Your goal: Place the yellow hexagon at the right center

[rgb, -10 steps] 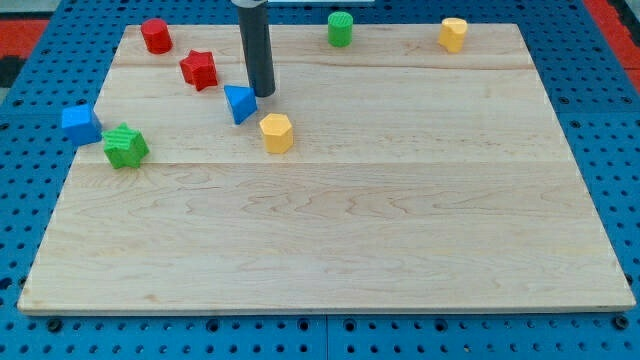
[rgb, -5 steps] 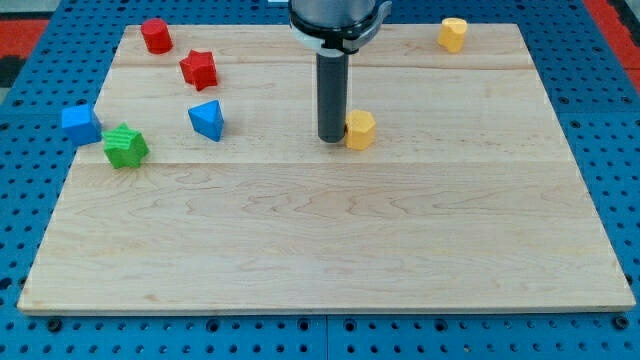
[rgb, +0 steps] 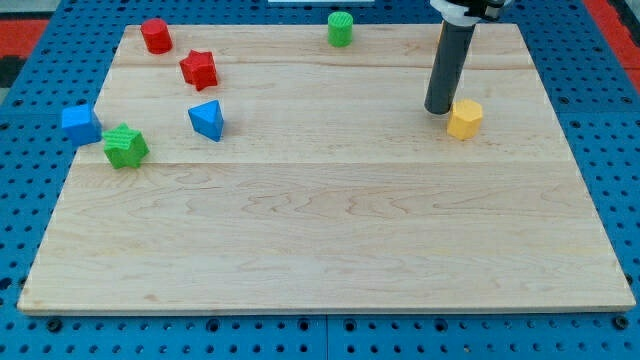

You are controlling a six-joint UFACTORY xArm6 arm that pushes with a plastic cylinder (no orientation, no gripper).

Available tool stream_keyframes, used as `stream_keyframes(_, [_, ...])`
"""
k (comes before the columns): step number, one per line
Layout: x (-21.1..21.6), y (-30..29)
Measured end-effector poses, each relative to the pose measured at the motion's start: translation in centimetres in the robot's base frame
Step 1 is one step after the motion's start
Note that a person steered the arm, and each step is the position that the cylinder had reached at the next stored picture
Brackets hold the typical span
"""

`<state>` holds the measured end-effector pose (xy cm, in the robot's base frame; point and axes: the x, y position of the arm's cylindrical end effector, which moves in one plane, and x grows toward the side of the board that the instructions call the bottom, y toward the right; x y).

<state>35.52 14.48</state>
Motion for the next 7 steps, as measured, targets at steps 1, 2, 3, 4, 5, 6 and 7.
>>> stream_keyframes(1, [1.4,1.6])
stream_keyframes(2, [3.8,2.4])
stream_keyframes(3, [2.0,0.7])
stream_keyframes(4, [-0.6,-2.6])
stream_keyframes(5, [-2.6,-5.2])
stream_keyframes(6, [-3.0,-5.7])
stream_keyframes(7, [-3.0,-6.8])
